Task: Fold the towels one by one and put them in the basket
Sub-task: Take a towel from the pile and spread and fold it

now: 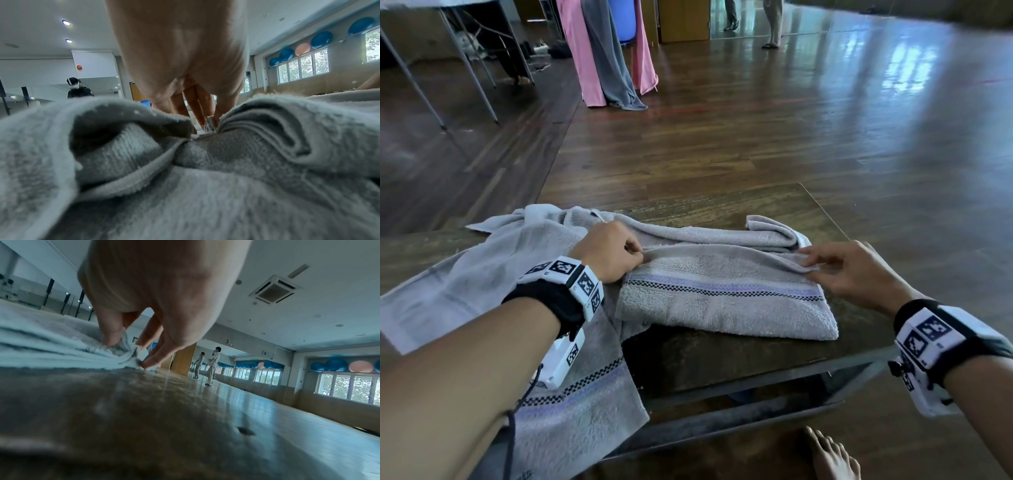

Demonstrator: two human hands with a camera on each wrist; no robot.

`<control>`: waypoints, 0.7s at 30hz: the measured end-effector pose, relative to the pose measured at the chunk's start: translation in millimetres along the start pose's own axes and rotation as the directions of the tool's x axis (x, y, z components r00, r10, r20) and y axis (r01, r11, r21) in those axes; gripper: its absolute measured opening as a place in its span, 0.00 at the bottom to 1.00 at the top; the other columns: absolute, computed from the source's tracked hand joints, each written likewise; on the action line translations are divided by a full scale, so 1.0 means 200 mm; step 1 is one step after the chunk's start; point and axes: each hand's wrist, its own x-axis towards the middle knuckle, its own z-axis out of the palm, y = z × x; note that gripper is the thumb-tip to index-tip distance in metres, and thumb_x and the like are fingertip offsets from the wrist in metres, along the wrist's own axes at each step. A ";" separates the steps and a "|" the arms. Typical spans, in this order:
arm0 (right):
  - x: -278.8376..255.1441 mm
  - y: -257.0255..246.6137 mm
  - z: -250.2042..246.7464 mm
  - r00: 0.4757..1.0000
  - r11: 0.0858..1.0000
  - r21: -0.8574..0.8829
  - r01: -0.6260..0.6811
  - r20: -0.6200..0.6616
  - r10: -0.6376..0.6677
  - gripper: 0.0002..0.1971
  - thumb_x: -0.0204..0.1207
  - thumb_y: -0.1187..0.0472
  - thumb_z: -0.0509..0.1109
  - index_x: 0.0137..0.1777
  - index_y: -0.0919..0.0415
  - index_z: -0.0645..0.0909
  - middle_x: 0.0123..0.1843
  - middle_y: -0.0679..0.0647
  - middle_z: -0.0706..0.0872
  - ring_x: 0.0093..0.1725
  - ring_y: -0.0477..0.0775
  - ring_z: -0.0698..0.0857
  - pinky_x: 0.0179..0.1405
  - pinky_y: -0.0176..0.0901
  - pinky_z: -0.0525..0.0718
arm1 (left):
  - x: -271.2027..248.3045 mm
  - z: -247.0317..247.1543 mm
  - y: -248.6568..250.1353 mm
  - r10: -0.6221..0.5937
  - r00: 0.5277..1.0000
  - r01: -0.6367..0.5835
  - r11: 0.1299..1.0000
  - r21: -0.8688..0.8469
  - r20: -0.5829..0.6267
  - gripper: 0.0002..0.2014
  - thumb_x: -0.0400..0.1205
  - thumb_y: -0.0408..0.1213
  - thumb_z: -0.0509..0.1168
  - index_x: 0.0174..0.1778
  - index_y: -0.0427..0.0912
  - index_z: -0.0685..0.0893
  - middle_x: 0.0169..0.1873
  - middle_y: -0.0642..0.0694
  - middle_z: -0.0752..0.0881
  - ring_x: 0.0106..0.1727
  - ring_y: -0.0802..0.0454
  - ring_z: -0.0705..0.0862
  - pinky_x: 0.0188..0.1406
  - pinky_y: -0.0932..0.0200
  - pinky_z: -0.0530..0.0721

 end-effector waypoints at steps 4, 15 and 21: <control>0.05 -0.01 0.01 0.996 0.996 -0.017 -0.088 -0.026 0.087 0.06 0.72 0.61 0.82 0.49 0.56 0.93 0.48 0.47 0.92 0.49 0.49 0.89 0.56 0.46 0.85 | 0.00 0.00 0.00 -0.004 1.000 0.004 1.000 0.002 -0.002 0.04 0.76 0.33 0.74 0.41 0.40 0.95 0.36 0.47 0.93 0.39 0.53 0.89 0.46 0.50 0.89; 0.06 -0.17 -0.16 0.955 0.993 0.027 -0.111 -0.273 0.114 0.13 0.69 0.65 0.82 0.52 0.49 0.93 0.40 0.45 0.92 0.41 0.44 0.89 0.45 0.30 0.81 | -0.04 -0.24 0.11 0.010 0.995 -0.015 0.998 -0.058 -0.097 0.03 0.71 0.32 0.79 0.39 0.42 0.95 0.29 0.53 0.90 0.35 0.55 0.88 0.34 0.65 0.82; 0.08 -0.37 -0.38 0.916 0.992 -0.072 -0.106 -0.395 0.070 0.10 0.73 0.65 0.77 0.51 0.55 0.94 0.39 0.46 0.90 0.54 0.56 0.88 0.68 0.48 0.78 | -0.06 -0.49 0.30 0.188 0.942 -0.208 0.977 -0.044 -0.280 0.11 0.70 0.26 0.77 0.47 0.41 0.94 0.35 0.47 0.92 0.38 0.51 0.89 0.45 0.53 0.90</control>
